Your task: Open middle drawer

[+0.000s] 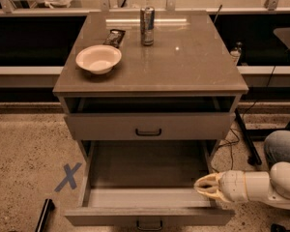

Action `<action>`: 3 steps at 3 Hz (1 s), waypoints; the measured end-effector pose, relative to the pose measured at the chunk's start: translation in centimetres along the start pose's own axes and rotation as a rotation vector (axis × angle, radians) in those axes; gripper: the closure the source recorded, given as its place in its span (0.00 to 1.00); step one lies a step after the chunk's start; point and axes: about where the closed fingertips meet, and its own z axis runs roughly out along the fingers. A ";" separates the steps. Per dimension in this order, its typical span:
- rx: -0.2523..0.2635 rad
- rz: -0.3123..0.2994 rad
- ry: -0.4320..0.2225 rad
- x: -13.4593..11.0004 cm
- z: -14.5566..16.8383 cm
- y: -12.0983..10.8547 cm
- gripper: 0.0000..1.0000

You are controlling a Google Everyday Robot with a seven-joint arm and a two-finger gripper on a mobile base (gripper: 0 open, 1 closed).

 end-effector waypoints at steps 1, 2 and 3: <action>-0.009 0.005 0.004 0.1 0.4 0.1 0.18; -0.012 0.005 0.001 0.0 0.6 0.1 0.00; -0.012 0.005 0.001 0.0 0.6 0.1 0.00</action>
Offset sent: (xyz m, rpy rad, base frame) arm 0.0002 0.0023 -0.0027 -0.0029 0.0088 0.0040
